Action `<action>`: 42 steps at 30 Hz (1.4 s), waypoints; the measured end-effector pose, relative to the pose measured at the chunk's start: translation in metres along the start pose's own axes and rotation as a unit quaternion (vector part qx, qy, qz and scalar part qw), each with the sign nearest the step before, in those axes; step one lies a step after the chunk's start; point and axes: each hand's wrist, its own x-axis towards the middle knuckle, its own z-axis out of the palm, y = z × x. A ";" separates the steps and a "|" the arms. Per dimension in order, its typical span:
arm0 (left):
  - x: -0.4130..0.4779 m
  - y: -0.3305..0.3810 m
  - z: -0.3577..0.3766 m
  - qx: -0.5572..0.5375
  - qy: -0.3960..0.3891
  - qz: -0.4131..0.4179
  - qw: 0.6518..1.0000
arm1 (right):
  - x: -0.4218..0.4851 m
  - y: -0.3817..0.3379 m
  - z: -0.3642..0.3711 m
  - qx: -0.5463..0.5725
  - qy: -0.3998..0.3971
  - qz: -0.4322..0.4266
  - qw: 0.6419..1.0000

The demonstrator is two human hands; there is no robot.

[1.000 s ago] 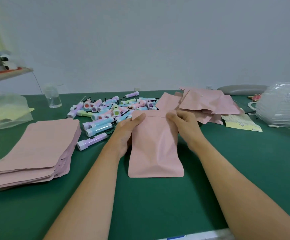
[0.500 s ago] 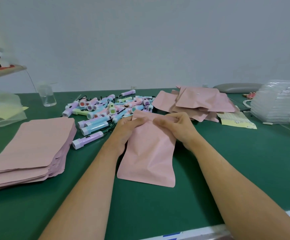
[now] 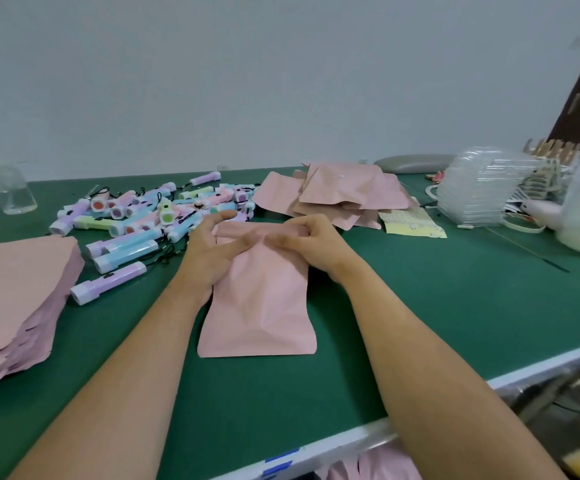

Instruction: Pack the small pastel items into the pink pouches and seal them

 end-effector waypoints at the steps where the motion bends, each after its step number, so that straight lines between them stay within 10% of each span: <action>1: 0.002 0.000 0.002 0.007 -0.003 -0.003 1.000 | 0.000 0.002 -0.004 -0.003 0.005 -0.004 1.000; 10: 0.006 -0.009 0.008 0.056 0.000 0.047 0.997 | 0.002 0.023 -0.026 -0.042 0.032 0.006 0.999; 13: 0.008 -0.013 0.012 0.053 0.020 0.062 0.997 | 0.009 0.025 -0.042 -0.061 0.149 0.002 0.987; 18: 0.011 -0.016 0.014 0.076 0.012 0.043 0.996 | 0.003 0.055 -0.100 -0.323 0.442 0.166 0.820; 23: 0.017 -0.022 0.015 0.110 0.018 0.048 0.993 | 0.001 0.074 -0.151 -0.433 0.403 0.276 0.758; 42: 0.024 -0.031 0.014 0.147 0.048 0.049 0.987 | 0.014 0.088 -0.181 -0.442 0.406 0.294 0.744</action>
